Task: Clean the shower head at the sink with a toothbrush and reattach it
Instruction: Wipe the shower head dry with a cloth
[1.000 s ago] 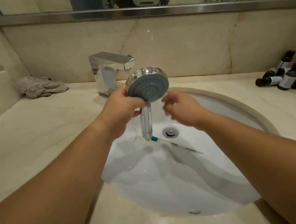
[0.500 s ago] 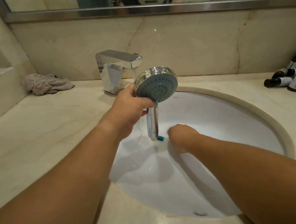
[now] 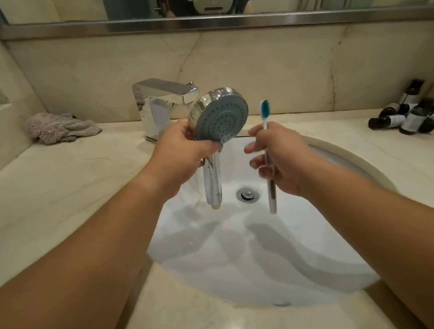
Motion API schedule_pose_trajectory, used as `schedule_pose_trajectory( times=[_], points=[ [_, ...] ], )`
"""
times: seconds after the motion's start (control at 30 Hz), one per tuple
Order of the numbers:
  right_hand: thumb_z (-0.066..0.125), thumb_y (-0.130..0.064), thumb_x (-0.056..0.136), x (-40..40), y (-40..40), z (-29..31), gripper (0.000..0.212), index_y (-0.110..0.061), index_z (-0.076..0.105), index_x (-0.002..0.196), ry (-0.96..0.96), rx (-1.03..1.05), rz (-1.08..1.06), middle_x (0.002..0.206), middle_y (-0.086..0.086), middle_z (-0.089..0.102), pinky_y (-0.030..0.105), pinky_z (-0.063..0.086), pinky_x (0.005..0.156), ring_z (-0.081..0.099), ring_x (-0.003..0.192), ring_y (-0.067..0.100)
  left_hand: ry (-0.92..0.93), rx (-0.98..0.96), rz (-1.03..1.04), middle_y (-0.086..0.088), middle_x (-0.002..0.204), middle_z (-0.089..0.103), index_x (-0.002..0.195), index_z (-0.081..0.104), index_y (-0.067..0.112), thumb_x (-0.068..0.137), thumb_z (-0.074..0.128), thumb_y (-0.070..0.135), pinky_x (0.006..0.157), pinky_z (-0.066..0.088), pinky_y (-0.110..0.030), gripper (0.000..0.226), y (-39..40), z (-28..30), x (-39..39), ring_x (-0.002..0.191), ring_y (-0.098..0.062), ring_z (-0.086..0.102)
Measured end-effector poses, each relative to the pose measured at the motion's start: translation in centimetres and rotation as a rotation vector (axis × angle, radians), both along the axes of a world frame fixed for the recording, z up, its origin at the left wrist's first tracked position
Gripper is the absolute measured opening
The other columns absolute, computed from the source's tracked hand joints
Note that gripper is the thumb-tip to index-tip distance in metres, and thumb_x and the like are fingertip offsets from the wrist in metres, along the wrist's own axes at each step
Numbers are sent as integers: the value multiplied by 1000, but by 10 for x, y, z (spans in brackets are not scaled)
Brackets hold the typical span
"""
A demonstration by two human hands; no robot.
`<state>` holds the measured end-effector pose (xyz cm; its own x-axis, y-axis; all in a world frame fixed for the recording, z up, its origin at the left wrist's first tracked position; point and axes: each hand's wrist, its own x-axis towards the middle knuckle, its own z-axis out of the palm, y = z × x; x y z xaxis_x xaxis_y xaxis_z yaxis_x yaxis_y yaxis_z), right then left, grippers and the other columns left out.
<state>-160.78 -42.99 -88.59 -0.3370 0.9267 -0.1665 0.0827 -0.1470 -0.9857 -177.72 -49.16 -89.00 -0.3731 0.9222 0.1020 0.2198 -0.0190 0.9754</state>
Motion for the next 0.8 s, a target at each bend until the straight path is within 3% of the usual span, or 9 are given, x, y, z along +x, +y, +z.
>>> schedule_pose_trajectory(
  times=[0.1, 0.17, 0.23, 0.3, 0.37, 0.47, 0.57, 0.67, 0.8],
  points=[
    [54, -30, 92, 5, -11, 11, 28, -22, 52, 118, 125, 32, -18, 105, 10, 63, 25, 35, 46, 66, 74, 25, 203, -1, 42, -3, 102, 73, 104, 65, 20, 86, 80, 13, 85, 62, -44, 25, -4, -2, 1, 98, -20, 71],
    [58, -55, 87, 4, -17, 14, 48, -27, 48, 124, 108, 87, 11, 109, 8, 63, 25, 36, 47, 72, 81, 24, 374, 3, 51, 8, 95, 71, 99, 62, 31, 87, 80, 21, 84, 61, -41, 23, -8, -4, 3, 94, -12, 68],
    [61, -71, 76, -2, -22, 16, 72, -30, 41, 132, 40, 129, 17, 112, 5, 63, 26, 36, 47, 74, 82, 22, 563, 13, 70, 14, 90, 66, 104, 60, 29, 89, 77, 28, 84, 59, -42, 23, -12, -4, 7, 90, -11, 66],
    [67, -75, 64, -10, -26, 17, 87, -33, 36, 134, 0, 148, 19, 111, 3, 65, 28, 37, 48, 74, 81, 21, 706, 45, 82, 13, 91, 64, 110, 57, 25, 89, 75, 29, 83, 58, -43, 28, -14, -6, 13, 90, -17, 64],
    [74, -68, 63, -15, -28, 17, 85, -33, 37, 131, -16, 155, -3, 102, 2, 71, 28, 37, 48, 74, 81, 23, 771, 71, 69, 7, 100, 63, 112, 53, 25, 89, 75, 30, 83, 58, -45, 33, -14, -9, 19, 93, -19, 63],
    [70, -42, 76, -13, -26, 22, 51, -23, 49, 118, -22, 156, -40, 82, 1, 72, 26, 33, 46, 72, 75, 28, 682, 22, 33, 6, 106, 62, 114, 48, 26, 83, 83, 32, 81, 56, -39, 46, -16, -11, 22, 93, -14, 63],
    [58, -30, 83, -6, -21, 28, 22, -14, 57, 98, -1, 122, -36, 66, 0, 61, 24, 29, 45, 68, 64, 27, 387, -94, 0, 2, 108, 63, 124, 50, 27, 77, 89, 28, 82, 57, -37, 61, -19, -13, 15, 93, -15, 68],
    [56, -30, 83, -6, -13, 31, 16, -15, 61, 85, -1, 73, -1, 61, 0, 57, 27, 29, 48, 62, 52, 19, 130, -226, -132, -8, 103, 68, 120, 66, 12, 88, 79, 19, 81, 51, -35, 35, -21, -14, 7, 94, -21, 67],
    [57, -49, 87, -16, 7, 32, 35, -15, 60, 83, -135, 166, 21, 53, -3, 59, 26, 33, 49, 52, 41, 10, 42, -281, -134, -10, 88, 70, 110, 71, 2, 92, 73, 12, 75, 48, -37, 21, -20, -17, 5, 87, -24, 68]
  ],
)
